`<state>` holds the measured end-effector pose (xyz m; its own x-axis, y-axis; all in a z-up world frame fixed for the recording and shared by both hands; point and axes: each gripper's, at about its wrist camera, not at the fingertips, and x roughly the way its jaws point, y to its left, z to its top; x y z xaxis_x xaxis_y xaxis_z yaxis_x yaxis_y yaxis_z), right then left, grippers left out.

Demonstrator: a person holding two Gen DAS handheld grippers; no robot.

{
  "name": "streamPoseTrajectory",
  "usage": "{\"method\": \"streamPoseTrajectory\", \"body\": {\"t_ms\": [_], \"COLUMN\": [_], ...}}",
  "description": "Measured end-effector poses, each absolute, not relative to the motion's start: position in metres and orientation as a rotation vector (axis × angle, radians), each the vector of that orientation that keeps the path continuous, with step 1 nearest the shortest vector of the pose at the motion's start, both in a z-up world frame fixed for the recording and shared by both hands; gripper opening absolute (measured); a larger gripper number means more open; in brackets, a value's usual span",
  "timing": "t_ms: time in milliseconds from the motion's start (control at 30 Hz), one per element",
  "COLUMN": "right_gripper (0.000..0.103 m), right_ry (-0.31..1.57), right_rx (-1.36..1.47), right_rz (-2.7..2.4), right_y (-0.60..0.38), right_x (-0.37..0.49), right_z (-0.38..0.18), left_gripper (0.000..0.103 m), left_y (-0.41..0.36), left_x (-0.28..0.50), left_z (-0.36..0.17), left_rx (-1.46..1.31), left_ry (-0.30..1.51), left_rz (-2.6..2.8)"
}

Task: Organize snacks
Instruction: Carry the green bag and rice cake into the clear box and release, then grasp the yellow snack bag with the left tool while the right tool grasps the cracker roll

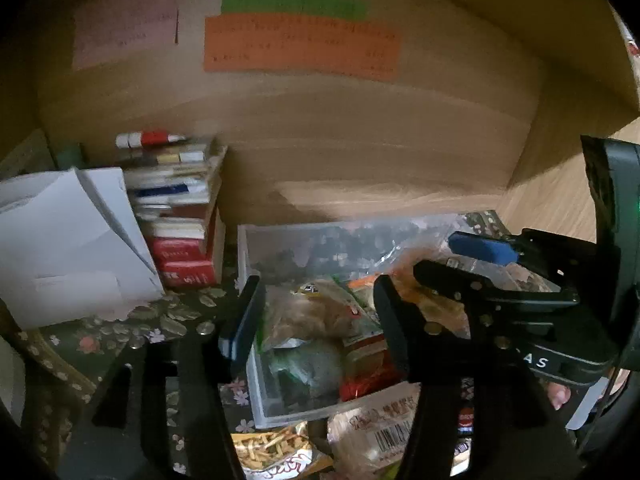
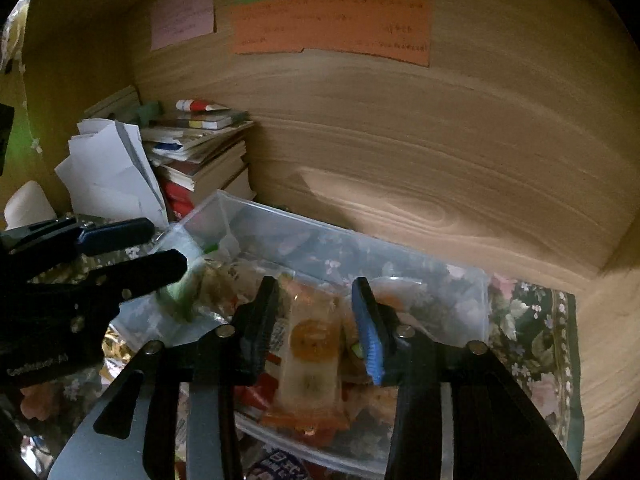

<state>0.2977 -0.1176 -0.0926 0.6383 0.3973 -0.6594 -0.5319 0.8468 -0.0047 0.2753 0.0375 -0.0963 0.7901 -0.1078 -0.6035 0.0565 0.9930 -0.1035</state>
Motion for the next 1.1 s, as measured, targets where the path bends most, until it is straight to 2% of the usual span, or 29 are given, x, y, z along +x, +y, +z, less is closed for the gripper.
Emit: {"method": "streamPoseTrajectory", "body": {"t_ms": [100, 233, 567, 867, 1100], "right_gripper": [0.055, 0.063, 0.069, 0.069, 0.069], "right_ry": [0.673, 0.636, 0.617, 0.796, 0.843], "right_rx": [-0.194, -0.184, -0.169, -0.090, -0.038], "right_rz": [0.529, 0.527, 0.419, 0.340, 0.349], "right_y": [-0.124, -0.135, -0.186, -0.231, -0.244], "right_x": [0.288, 0.271, 0.238, 0.246, 0.237], "right_z": [-0.085, -0.072, -0.075, -0.131, -0.154], "left_gripper": [0.061, 0.073, 0.090, 0.091, 0.091], "left_y": [0.040, 0.049, 0.072, 0.075, 0.063], "left_x": [0.264, 0.243, 0.218, 0.206, 0.218], "left_z": [-0.088, -0.079, -0.116, -0.161, -0.186], "left_rx": [-0.085, -0.085, -0.089, -0.131, -0.136], "left_ry": [0.633, 0.601, 0.703, 0.798, 0.857], "left_rz": [-0.092, -0.078, -0.005, 0.021, 0.022]}}
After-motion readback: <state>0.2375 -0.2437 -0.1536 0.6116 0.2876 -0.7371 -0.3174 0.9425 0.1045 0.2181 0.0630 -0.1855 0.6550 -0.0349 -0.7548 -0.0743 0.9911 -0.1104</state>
